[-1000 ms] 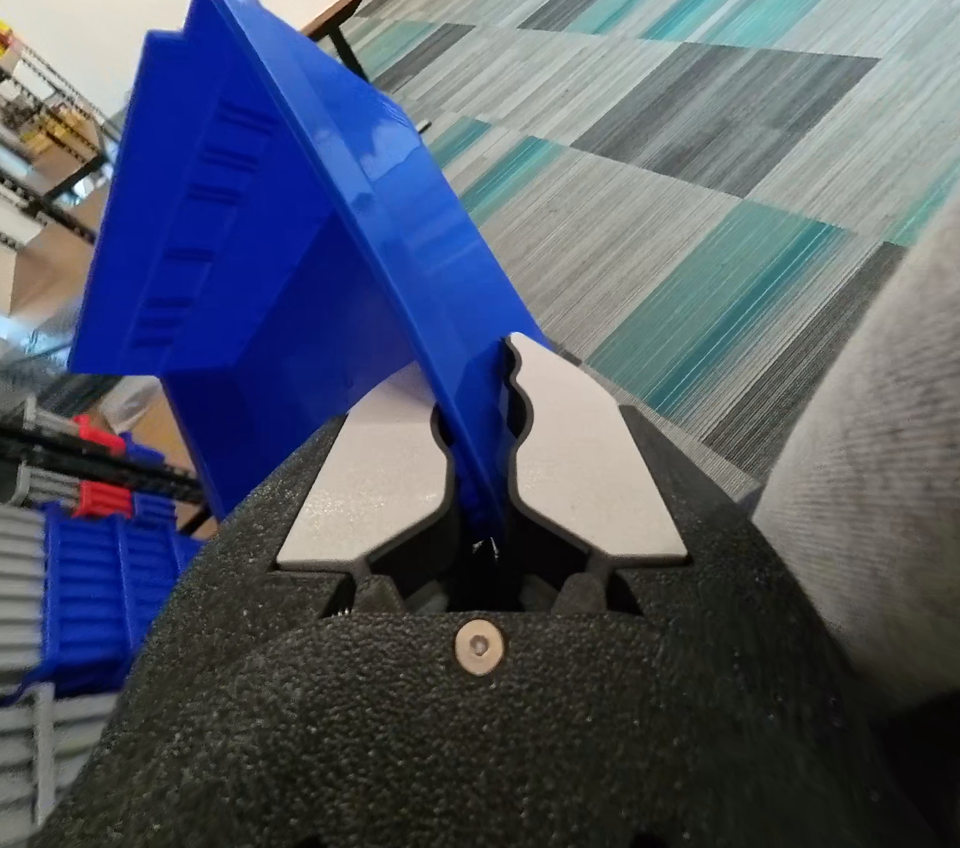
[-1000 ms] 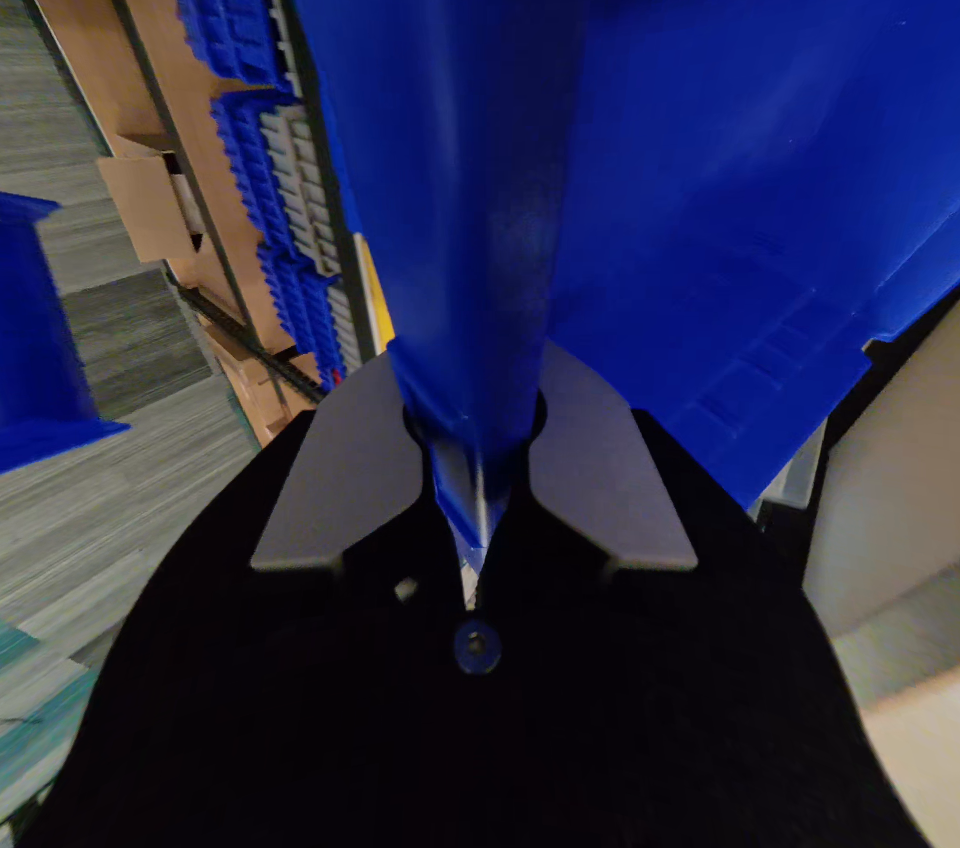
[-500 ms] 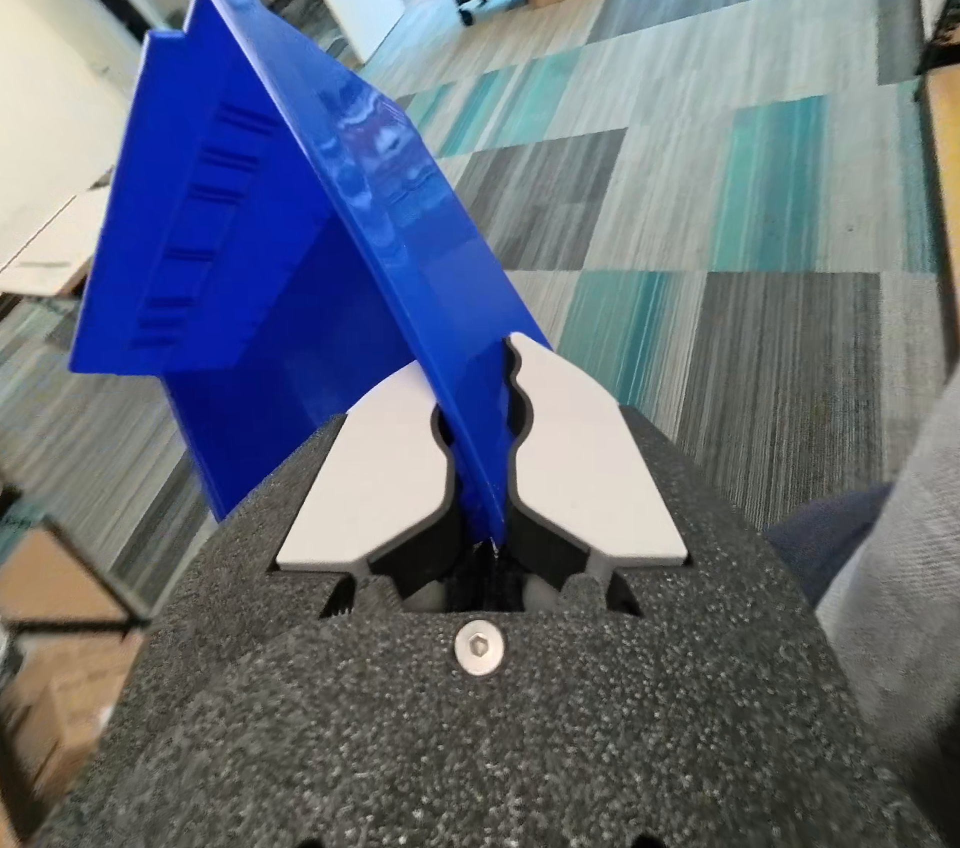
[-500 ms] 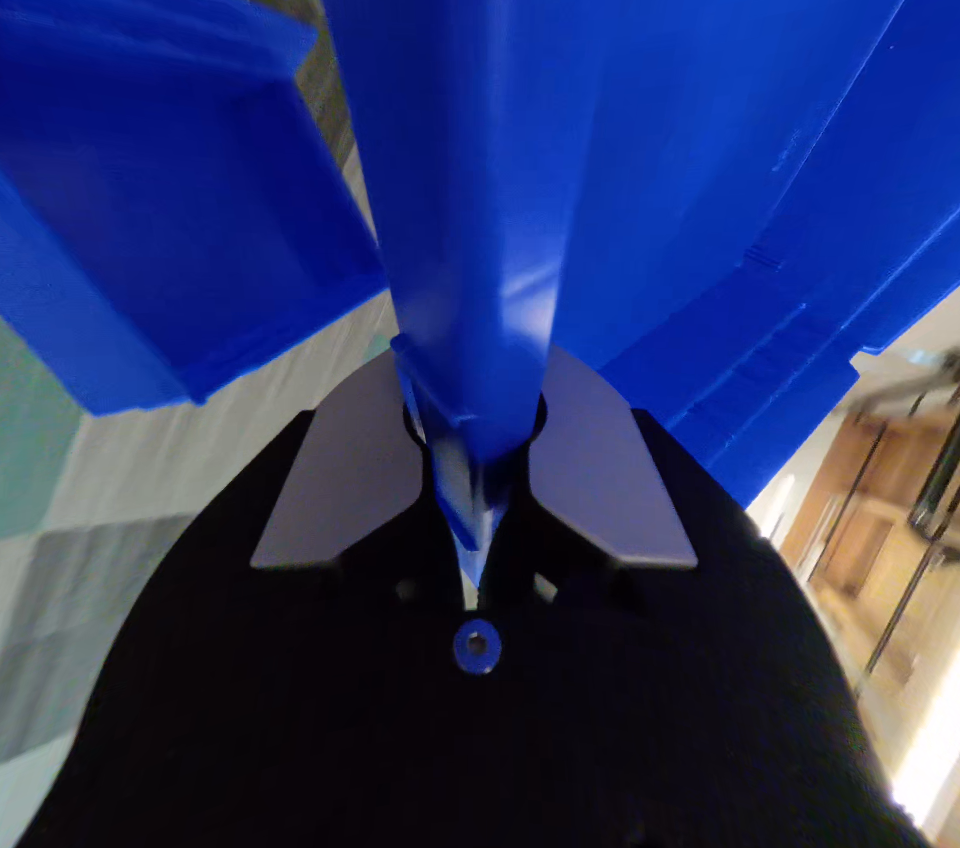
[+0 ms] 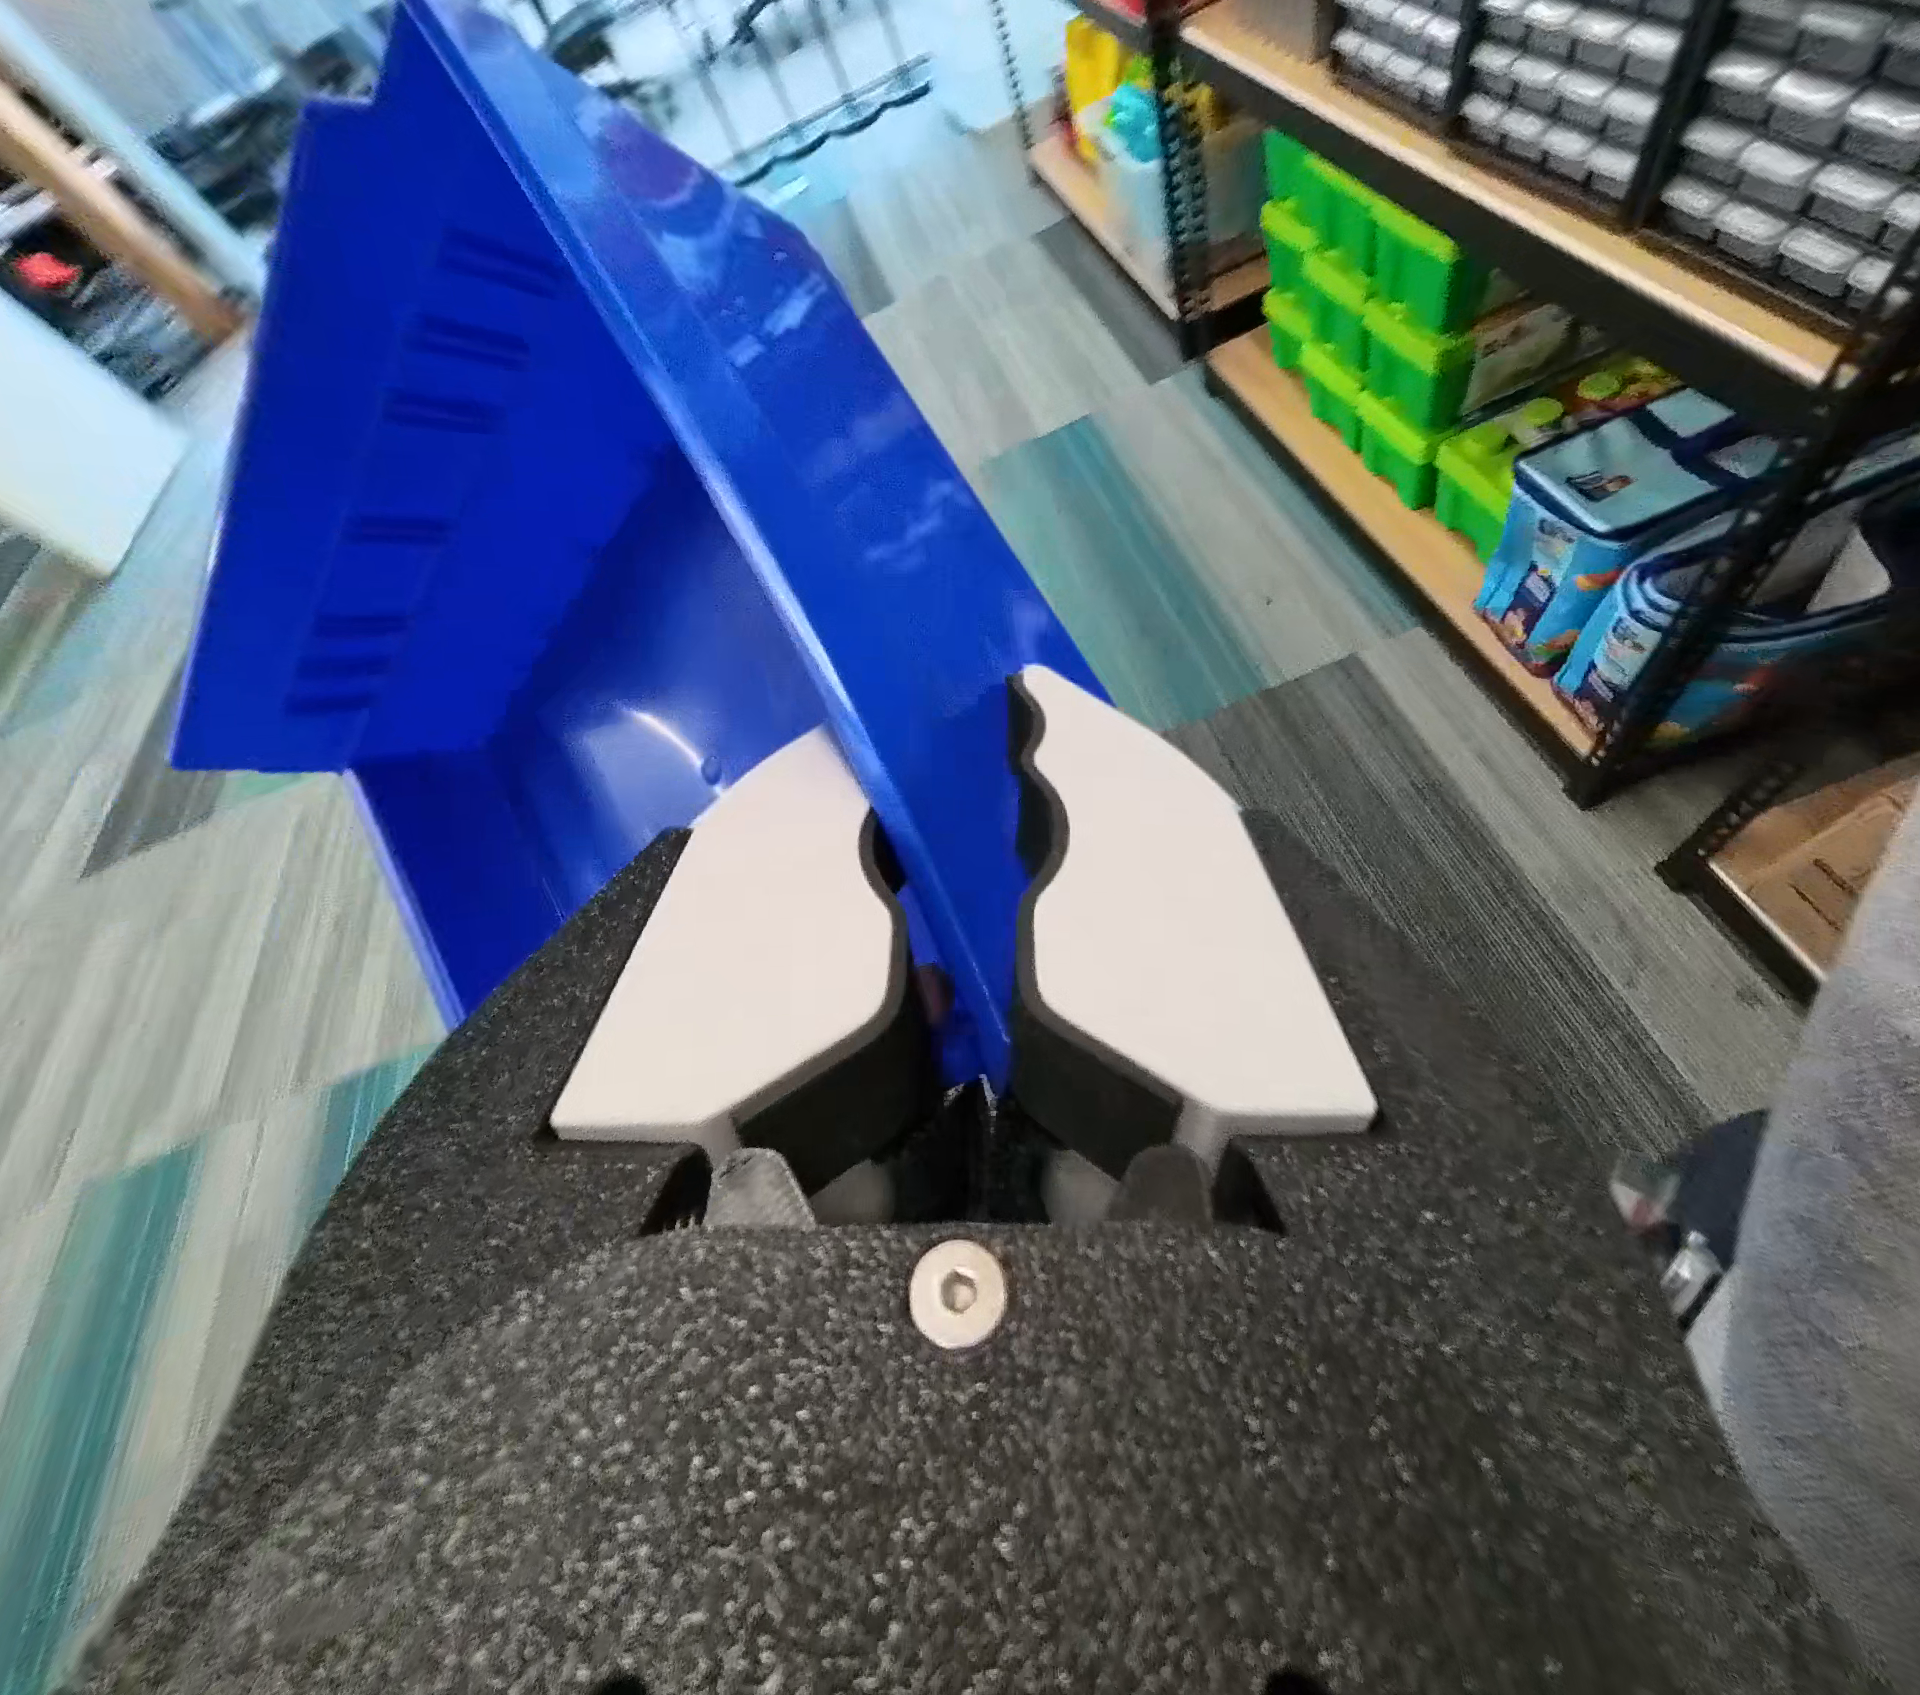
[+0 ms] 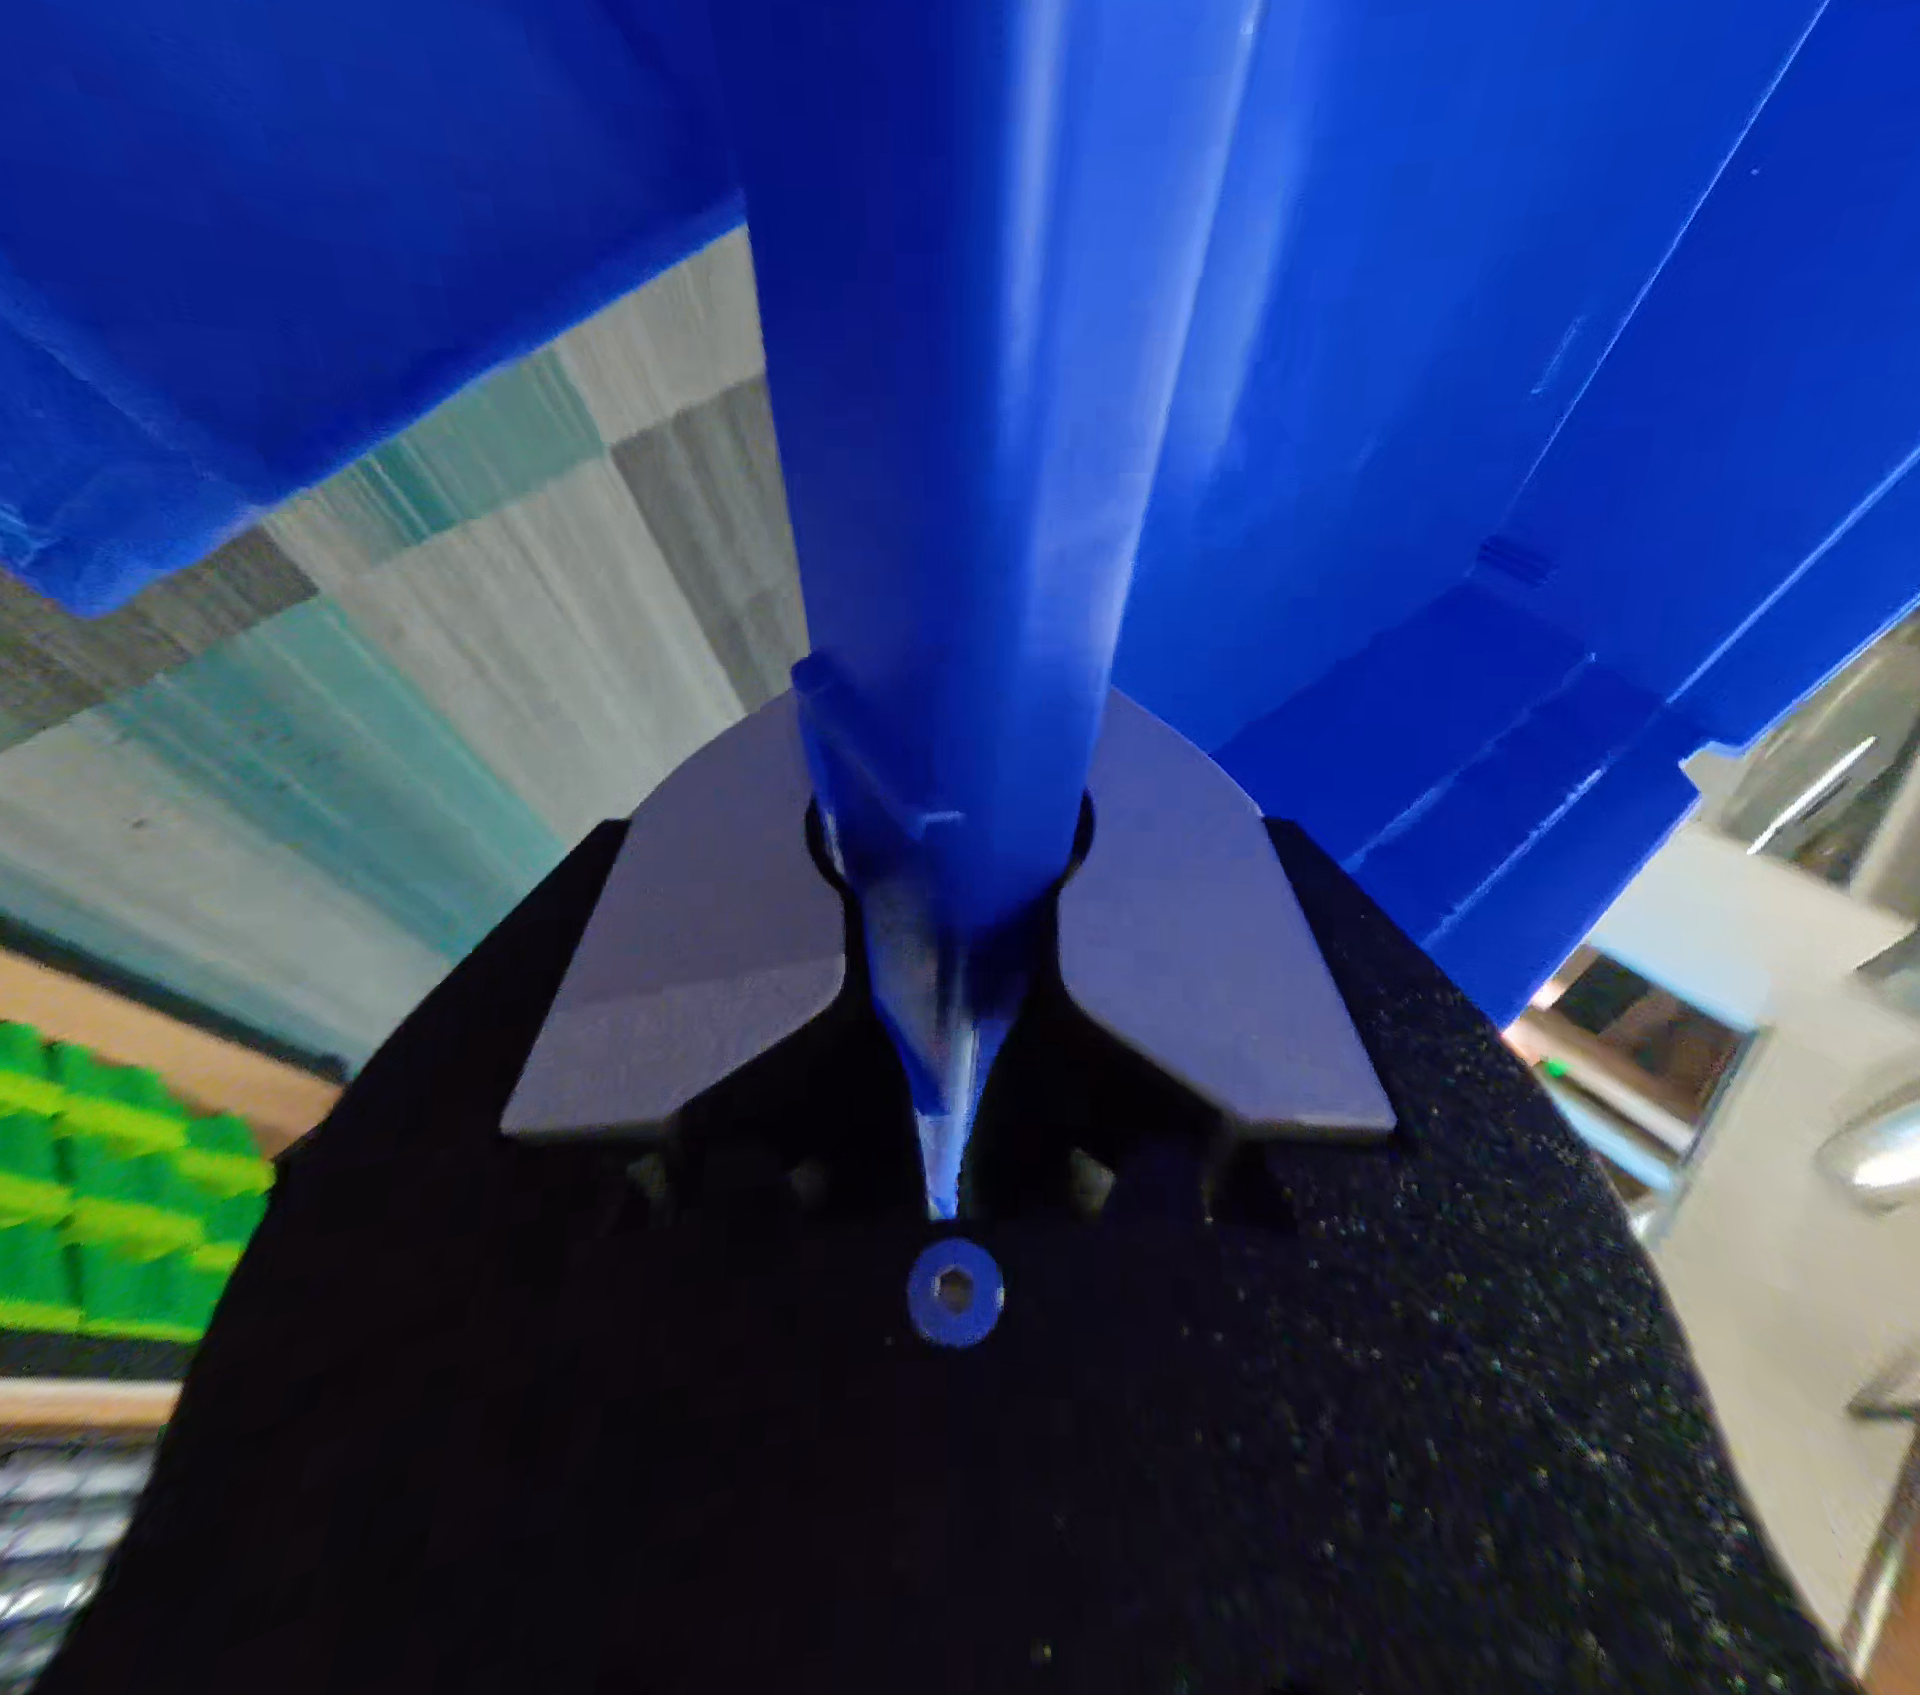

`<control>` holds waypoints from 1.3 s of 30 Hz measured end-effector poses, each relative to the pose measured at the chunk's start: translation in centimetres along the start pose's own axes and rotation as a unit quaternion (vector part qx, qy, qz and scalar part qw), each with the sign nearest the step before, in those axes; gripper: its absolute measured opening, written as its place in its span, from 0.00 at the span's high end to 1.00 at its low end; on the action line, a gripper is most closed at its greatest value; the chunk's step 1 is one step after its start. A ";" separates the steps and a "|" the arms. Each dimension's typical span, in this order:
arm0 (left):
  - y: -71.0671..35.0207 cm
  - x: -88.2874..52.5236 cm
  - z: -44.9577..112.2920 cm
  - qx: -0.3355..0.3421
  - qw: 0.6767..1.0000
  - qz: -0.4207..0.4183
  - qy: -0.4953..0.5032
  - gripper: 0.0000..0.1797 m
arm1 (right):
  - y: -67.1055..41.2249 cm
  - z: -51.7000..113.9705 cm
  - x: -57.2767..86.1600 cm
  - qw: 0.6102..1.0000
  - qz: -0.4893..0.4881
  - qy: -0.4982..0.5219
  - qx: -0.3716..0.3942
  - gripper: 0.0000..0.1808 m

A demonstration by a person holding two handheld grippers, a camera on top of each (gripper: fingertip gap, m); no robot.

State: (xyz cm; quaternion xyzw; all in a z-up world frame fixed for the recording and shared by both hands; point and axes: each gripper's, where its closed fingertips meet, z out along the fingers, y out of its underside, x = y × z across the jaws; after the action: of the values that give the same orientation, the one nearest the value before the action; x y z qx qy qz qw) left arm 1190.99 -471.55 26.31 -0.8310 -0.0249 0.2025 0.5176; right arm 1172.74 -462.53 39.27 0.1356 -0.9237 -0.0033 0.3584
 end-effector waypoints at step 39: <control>-4.0 -101.3 84.3 0.090 0.968 0.125 0.197 0.92 | 87.9 73.2 62.6 0.938 0.261 -0.070 -0.215 0.83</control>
State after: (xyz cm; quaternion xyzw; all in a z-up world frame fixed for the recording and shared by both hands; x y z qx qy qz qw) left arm 1068.24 -423.42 29.04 -0.8009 0.2002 0.0995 0.5555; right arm 1058.19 -400.39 35.37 -0.1917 -0.9263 -0.1178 0.3021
